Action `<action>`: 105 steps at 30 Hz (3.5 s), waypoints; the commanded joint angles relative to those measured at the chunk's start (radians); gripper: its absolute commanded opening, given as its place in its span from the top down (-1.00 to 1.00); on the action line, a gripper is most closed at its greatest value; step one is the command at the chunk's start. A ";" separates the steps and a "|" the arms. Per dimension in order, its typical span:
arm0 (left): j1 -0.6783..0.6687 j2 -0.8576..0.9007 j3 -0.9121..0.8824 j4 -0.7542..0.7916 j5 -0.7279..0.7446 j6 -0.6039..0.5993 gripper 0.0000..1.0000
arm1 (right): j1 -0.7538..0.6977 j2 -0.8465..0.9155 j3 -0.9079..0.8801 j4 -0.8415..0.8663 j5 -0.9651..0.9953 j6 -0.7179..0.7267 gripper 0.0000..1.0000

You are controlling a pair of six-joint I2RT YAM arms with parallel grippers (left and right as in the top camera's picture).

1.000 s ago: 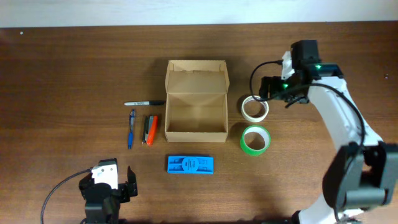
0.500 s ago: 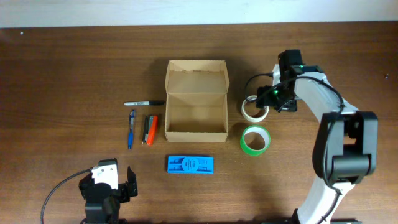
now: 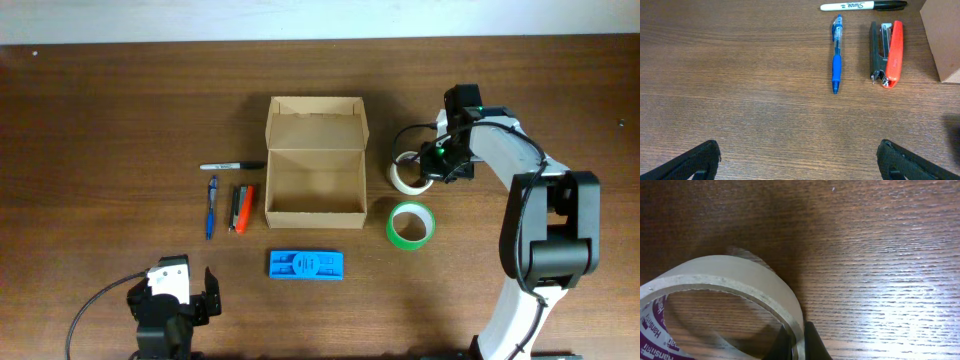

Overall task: Pack container
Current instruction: 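Move the right gripper to the white tape roll and grasp it, then carry the white tape roll into the box and release it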

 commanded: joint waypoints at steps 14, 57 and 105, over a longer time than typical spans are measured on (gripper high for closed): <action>0.005 -0.007 -0.009 0.002 0.011 0.015 -0.99 | 0.008 -0.092 0.435 -0.345 0.061 -0.112 0.93; 0.005 -0.007 -0.009 0.002 0.011 0.015 -0.99 | 0.535 0.088 0.571 -0.342 -0.012 -0.874 0.93; 0.005 -0.007 -0.009 0.002 0.011 0.016 -0.99 | 0.525 0.045 0.773 -0.454 0.034 -0.782 -0.98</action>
